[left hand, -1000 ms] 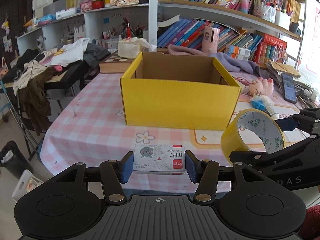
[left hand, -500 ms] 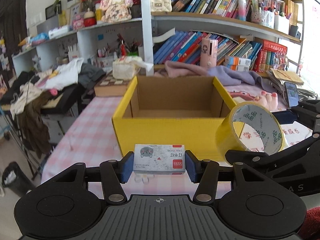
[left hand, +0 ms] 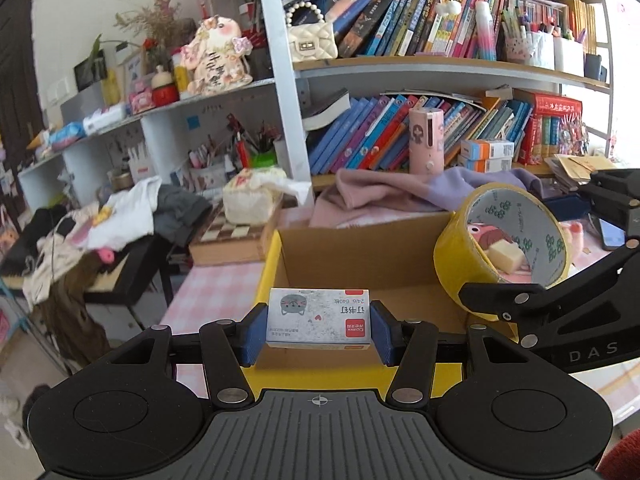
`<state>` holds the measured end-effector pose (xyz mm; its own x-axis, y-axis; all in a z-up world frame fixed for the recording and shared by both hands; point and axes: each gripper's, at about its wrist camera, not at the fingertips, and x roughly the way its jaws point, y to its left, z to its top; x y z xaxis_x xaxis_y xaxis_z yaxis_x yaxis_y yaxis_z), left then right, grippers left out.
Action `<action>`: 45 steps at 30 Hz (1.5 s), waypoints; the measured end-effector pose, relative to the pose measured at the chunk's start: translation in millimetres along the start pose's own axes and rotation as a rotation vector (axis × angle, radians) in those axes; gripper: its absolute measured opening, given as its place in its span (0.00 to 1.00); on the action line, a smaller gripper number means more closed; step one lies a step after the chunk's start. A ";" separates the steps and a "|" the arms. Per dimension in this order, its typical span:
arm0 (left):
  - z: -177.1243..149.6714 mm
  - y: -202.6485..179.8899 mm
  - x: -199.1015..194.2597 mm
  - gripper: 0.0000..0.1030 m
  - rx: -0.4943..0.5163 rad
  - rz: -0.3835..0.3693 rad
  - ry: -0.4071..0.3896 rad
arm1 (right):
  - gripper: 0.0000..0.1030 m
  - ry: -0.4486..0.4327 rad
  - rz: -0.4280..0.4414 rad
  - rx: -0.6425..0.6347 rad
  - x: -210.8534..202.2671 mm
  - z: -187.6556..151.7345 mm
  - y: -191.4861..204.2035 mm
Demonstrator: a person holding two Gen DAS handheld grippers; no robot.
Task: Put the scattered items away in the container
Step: 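Carry the tape roll and medicine box over the yellow cardboard box with both tools, then open the right tool to drop the tape while the left tool drops the medicine box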
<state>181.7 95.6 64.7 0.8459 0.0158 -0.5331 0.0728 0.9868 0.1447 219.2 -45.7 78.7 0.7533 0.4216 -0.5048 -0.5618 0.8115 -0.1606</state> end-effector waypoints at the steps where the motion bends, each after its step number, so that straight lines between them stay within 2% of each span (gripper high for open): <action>1: 5.3 1.5 7.3 0.50 0.012 -0.007 0.006 | 0.85 0.005 0.001 -0.012 8.2 3.6 -4.8; 5: 23.2 2.6 45.5 0.51 0.083 -0.055 0.062 | 0.85 0.066 0.018 -0.103 48.7 14.9 -17.6; 10: 34.4 -5.0 98.5 0.51 0.220 -0.086 0.152 | 0.85 0.170 0.060 -0.299 102.3 14.6 -21.1; 16: 35.9 -6.8 151.3 0.51 0.281 -0.119 0.271 | 0.85 0.282 0.116 -0.460 149.6 8.3 -23.3; 24: 22.7 -11.0 194.5 0.53 0.367 -0.155 0.405 | 0.85 0.388 0.188 -0.572 186.5 -0.7 -17.8; 27: 19.1 -15.6 199.7 0.53 0.417 -0.131 0.410 | 0.85 0.426 0.221 -0.592 194.6 -4.0 -14.4; 31: 18.7 -16.0 199.3 0.55 0.433 -0.129 0.411 | 0.85 0.454 0.239 -0.605 196.8 -4.9 -14.0; 33: 18.2 -18.0 198.4 0.69 0.446 -0.111 0.407 | 0.86 0.458 0.233 -0.602 197.8 -4.5 -13.8; 34: 18.4 -19.5 197.6 0.72 0.455 -0.101 0.401 | 0.85 0.456 0.226 -0.598 198.0 -4.0 -13.6; 36: 19.2 -22.3 194.9 0.80 0.469 -0.085 0.380 | 0.87 0.446 0.215 -0.584 195.9 -4.3 -14.5; 38: 20.6 -22.9 191.8 0.81 0.464 -0.077 0.363 | 0.93 0.420 0.187 -0.572 191.7 -4.0 -15.9; 41: 23.8 -24.0 182.2 0.90 0.457 -0.084 0.335 | 0.94 0.379 0.149 -0.545 185.6 -1.0 -18.9; 45: 31.7 -23.9 162.5 0.90 0.452 -0.051 0.269 | 0.94 0.326 0.126 -0.505 169.7 7.4 -22.3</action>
<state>334.2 69.5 1.1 0.6744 0.0688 -0.7352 0.3808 0.8206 0.4262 362.1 10.8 2.9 0.5719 0.2915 -0.7668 -0.7924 0.4381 -0.4244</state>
